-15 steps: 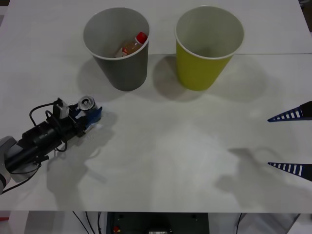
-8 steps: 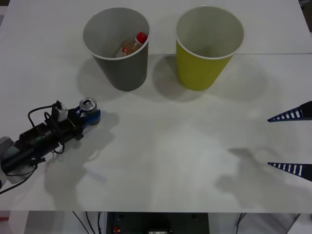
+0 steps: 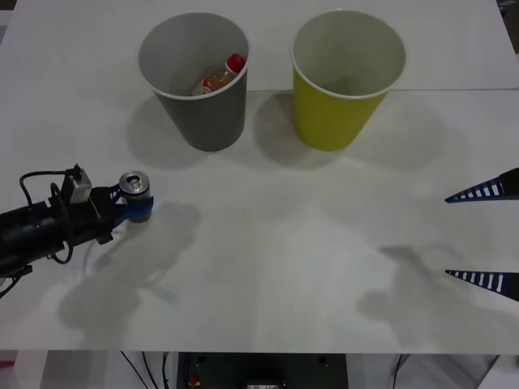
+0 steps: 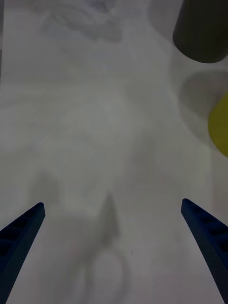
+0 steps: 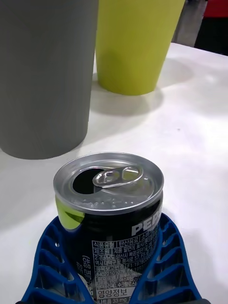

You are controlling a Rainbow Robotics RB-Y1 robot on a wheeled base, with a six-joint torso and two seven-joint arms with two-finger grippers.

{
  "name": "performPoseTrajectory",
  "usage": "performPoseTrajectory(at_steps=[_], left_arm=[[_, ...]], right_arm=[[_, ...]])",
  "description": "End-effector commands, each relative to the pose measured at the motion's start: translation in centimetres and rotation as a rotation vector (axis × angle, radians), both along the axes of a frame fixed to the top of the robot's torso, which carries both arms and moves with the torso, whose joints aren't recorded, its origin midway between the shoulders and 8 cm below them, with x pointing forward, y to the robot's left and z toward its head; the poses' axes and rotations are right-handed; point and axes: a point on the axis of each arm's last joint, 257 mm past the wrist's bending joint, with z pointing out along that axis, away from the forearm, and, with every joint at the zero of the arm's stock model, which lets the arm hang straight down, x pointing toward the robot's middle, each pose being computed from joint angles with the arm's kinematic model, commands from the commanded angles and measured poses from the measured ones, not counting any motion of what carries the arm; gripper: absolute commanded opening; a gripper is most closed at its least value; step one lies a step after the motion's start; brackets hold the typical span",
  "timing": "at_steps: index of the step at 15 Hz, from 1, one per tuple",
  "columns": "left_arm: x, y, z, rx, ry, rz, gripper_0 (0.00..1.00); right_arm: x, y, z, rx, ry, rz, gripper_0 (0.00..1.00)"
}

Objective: Put the can into the green bin and the plastic bottle into the gray bin

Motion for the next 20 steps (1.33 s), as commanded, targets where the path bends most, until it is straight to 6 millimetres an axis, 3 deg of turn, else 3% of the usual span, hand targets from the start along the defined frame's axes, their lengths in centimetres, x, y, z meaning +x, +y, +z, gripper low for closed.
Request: performPoseTrajectory(at_steps=[1, 9, 13, 17, 20], left_arm=[[-1.8, -0.1, 1.7, 0.033, 0.083, -0.026, 0.00], [-7.0, -1.6, 7.0, 0.247, 0.234, -0.060, 0.00], [-8.8, -4.3, 9.7, 0.319, 0.272, -0.034, 0.00], [-8.9, -6.3, 12.9, 0.361, 0.285, -0.015, 0.00], [-6.9, -6.0, 15.1, 0.460, 0.233, 0.025, 0.00]], right_arm=[[0.0, 0.0, 0.0, 0.000, 0.000, 0.000, 1.00], [0.0, 0.0, 0.0, 0.000, 0.000, 0.000, 1.00], [0.0, 0.0, 0.0, 0.000, 0.000, 0.000, 1.00], [0.0, 0.0, 0.0, 0.000, 0.000, 0.000, 1.00], [0.0, 0.0, 0.0, 0.000, 0.000, 0.000, 1.00]])
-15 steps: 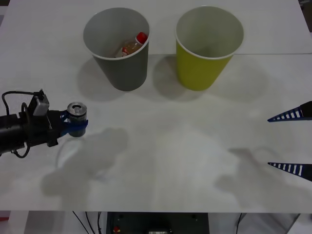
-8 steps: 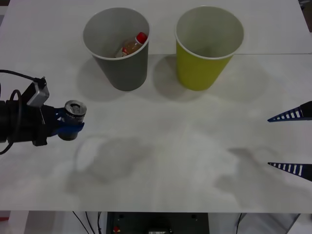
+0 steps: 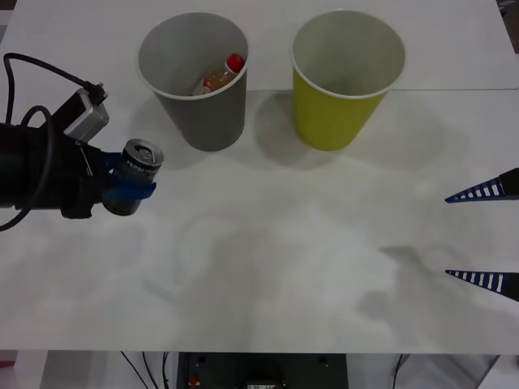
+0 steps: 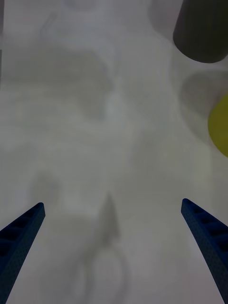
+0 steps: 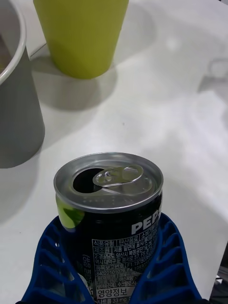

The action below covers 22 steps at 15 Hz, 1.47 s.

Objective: Put the can into the green bin and the plastic bottle into the gray bin

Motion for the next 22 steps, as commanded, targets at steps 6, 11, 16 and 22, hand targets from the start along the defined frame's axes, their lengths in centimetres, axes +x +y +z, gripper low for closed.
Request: performPoseTrajectory(at_steps=[6, 11, 16, 22], left_arm=[[3.6, -4.1, 4.0, 0.081, -0.082, 0.028, 0.00], [6.8, -8.0, 7.6, 0.143, -0.054, -0.017, 0.00], [10.0, -13.5, 12.3, 0.046, -0.035, -0.038, 0.00], [13.3, -18.9, 15.8, 0.064, -0.069, -0.012, 0.01]], right_arm=[[0.0, 0.0, 0.0, 0.000, 0.000, 0.000, 1.00], [0.0, 0.0, 0.0, 0.000, 0.000, 0.000, 1.00], [0.0, 0.0, 0.0, 0.000, 0.000, 0.000, 1.00], [0.0, 0.0, 0.0, 0.000, 0.000, 0.000, 1.00]])
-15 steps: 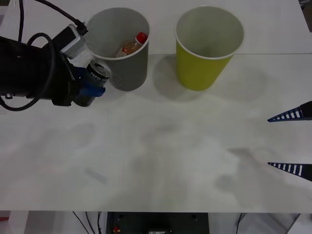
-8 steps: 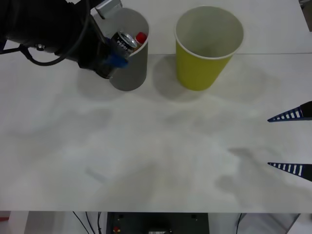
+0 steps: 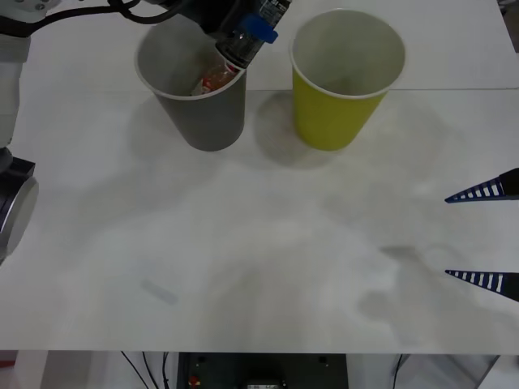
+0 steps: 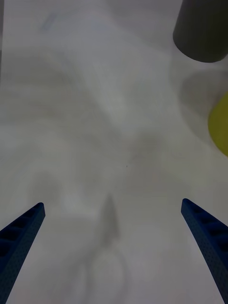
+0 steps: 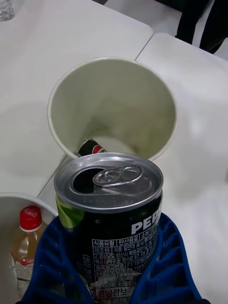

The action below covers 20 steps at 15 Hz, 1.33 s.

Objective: Put the can into the green bin and the plastic bottle into the gray bin

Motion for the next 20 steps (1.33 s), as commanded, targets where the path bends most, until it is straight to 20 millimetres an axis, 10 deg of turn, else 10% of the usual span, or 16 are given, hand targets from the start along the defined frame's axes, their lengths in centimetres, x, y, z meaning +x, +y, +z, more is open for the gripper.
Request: performPoseTrajectory(at_steps=[1, 11, 20], left_arm=[[0.9, -2.3, 0.5, 0.049, 0.004, 0.001, 0.01], [5.6, -11.1, 1.7, -0.108, -0.038, 0.000, 0.01], [8.2, -16.6, -2.6, -0.150, -0.060, 0.018, 0.01]], right_arm=[[0.0, 0.0, 0.0, 0.000, 0.000, 0.000, 1.00], [0.0, 0.0, 0.0, 0.000, 0.000, 0.000, 1.00], [0.0, 0.0, 0.0, 0.000, 0.000, 0.000, 1.00]])
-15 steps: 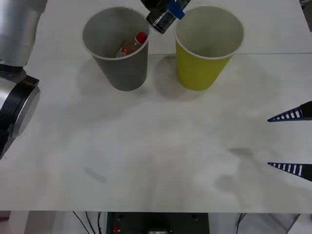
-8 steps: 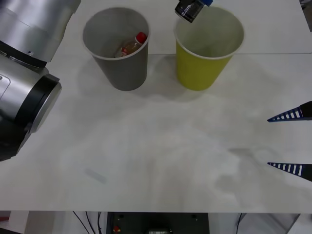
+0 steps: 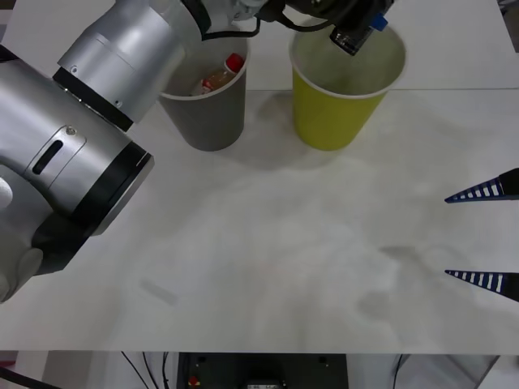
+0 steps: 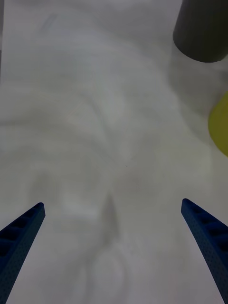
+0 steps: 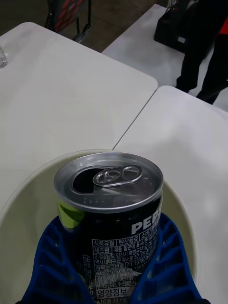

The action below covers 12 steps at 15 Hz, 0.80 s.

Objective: Put the can into the green bin and the plastic bottle into the gray bin

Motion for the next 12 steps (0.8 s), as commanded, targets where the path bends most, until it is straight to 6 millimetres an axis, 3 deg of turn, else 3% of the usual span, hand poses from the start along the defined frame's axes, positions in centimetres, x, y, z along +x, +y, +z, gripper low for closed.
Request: performPoseTrajectory(at_steps=[1, 2, 3, 4, 5, 8, 12], left_arm=[[0.3, -0.3, -0.3, -0.011, -0.001, 0.006, 0.03], [0.3, -0.3, -0.4, -0.010, 0.000, 0.007, 0.09], [0.3, -0.3, -0.5, -0.013, 0.003, 0.008, 0.27], [0.2, -0.3, -0.4, -0.014, 0.001, 0.003, 0.88], [0.2, -0.4, -0.5, -0.011, 0.001, -0.002, 1.00], [0.3, 0.9, -0.3, 0.003, 0.016, -0.004, 1.00], [-1.3, 6.3, 2.0, 0.041, 0.079, -0.060, 1.00]], right_arm=[[0.0, 0.0, 0.0, 0.000, 0.000, 0.000, 1.00], [0.0, 0.0, 0.0, 0.000, 0.000, 0.000, 1.00], [0.0, 0.0, 0.0, 0.000, 0.000, 0.000, 1.00], [0.0, 0.0, 0.0, 0.000, 0.000, 0.000, 1.00], [0.0, 0.0, 0.0, 0.000, 0.000, 0.000, 1.00], [0.0, 0.0, 0.0, 0.000, 0.000, 0.000, 1.00], [0.0, 0.0, 0.0, 0.000, 0.000, 0.000, 1.00]])
